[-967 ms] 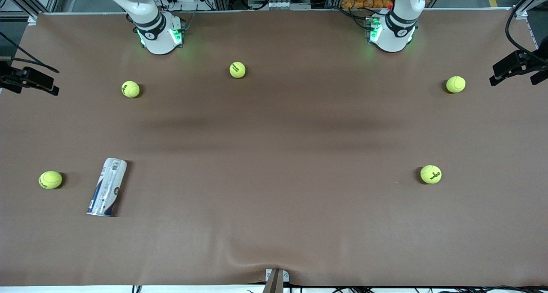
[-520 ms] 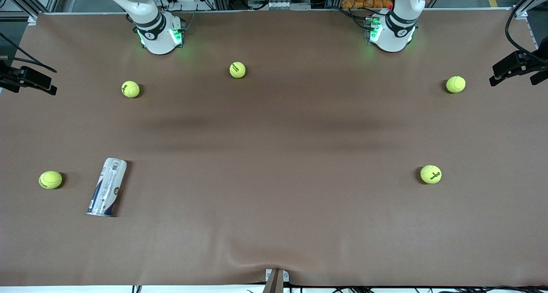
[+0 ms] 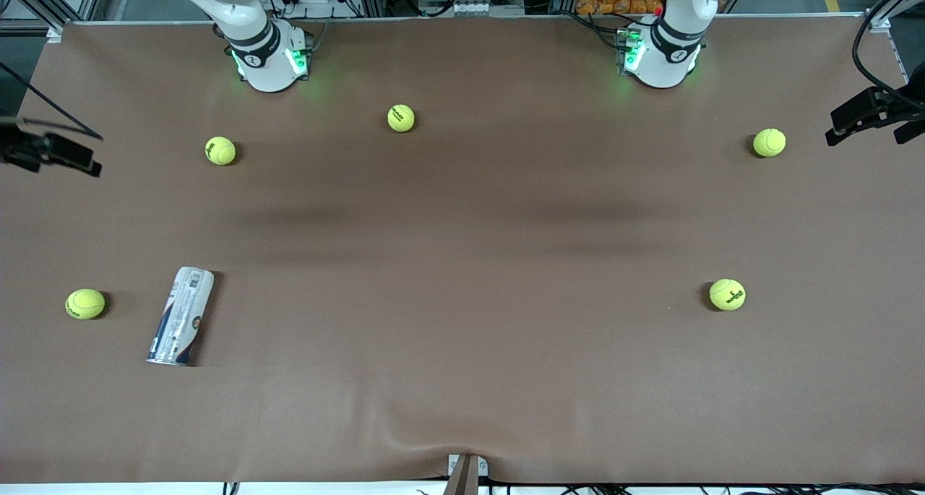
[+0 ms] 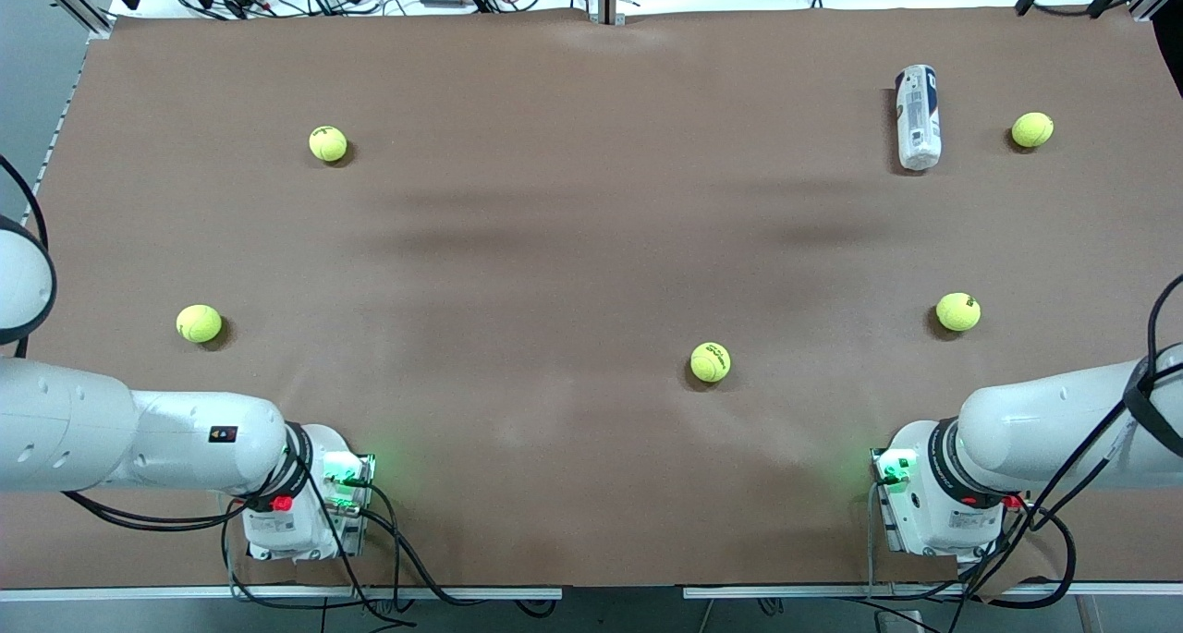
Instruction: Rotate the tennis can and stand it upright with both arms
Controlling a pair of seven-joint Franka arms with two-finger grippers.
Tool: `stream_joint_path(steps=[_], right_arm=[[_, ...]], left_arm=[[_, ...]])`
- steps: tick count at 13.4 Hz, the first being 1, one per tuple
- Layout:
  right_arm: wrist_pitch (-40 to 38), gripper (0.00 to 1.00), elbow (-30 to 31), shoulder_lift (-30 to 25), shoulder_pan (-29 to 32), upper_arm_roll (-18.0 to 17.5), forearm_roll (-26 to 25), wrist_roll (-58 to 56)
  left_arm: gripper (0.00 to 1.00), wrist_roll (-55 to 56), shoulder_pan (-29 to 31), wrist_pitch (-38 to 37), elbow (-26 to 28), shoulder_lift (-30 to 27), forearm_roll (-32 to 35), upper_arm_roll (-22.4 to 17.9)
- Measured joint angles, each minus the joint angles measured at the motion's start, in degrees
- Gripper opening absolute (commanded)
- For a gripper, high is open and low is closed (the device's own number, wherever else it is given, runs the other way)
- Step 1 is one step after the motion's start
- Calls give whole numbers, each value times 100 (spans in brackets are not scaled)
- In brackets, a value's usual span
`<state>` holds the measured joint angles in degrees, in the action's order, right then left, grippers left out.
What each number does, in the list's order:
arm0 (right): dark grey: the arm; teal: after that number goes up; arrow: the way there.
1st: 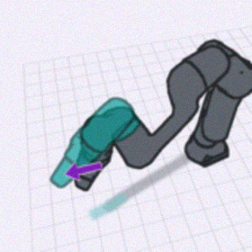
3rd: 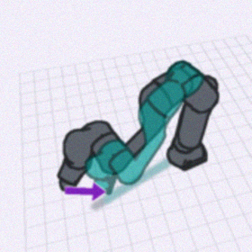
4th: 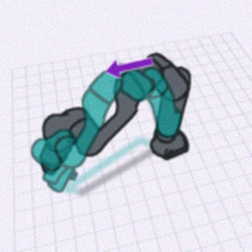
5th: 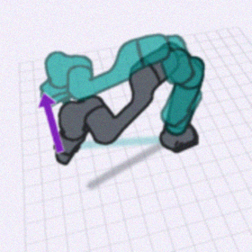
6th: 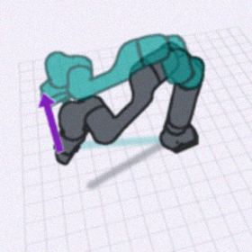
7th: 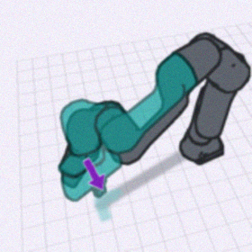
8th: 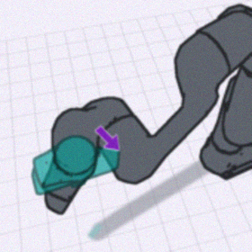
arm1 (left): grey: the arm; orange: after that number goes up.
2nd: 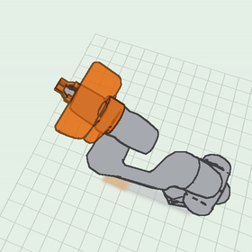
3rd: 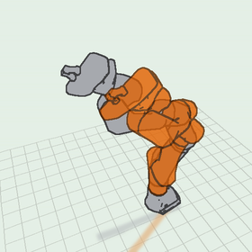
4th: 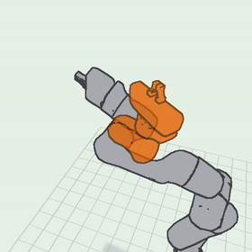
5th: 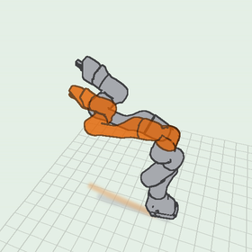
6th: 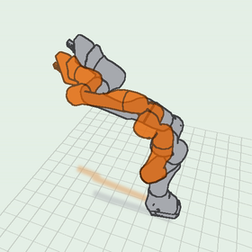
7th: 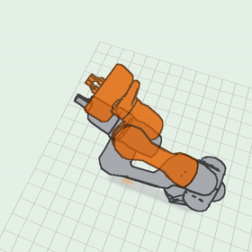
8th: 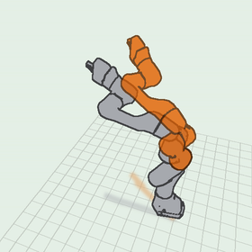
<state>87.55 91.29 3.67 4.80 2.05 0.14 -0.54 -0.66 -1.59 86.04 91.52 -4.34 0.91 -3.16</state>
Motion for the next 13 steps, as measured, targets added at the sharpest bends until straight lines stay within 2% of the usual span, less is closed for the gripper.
stream_joint_path(steps=[3, 6, 9, 13], right_arm=[[713, 100, 100, 963, 108, 18, 0, -44], [1723, 100, 61, 2058, 386, 23, 0, -712], [2289, 100, -40, 2597, 457, -8, 15, -923], [3218, 100, -79, 3260, 145, -98, 13, -934]], left_arm=[[100, 0, -2, -18, -1, 3, 0, 2], [100, 0, 4, -28, 2, 14, 0, -3], [100, 0, -4, -32, 2, 21, 0, 2], [100, 0, -10, -65, 3, 25, 0, 6]])
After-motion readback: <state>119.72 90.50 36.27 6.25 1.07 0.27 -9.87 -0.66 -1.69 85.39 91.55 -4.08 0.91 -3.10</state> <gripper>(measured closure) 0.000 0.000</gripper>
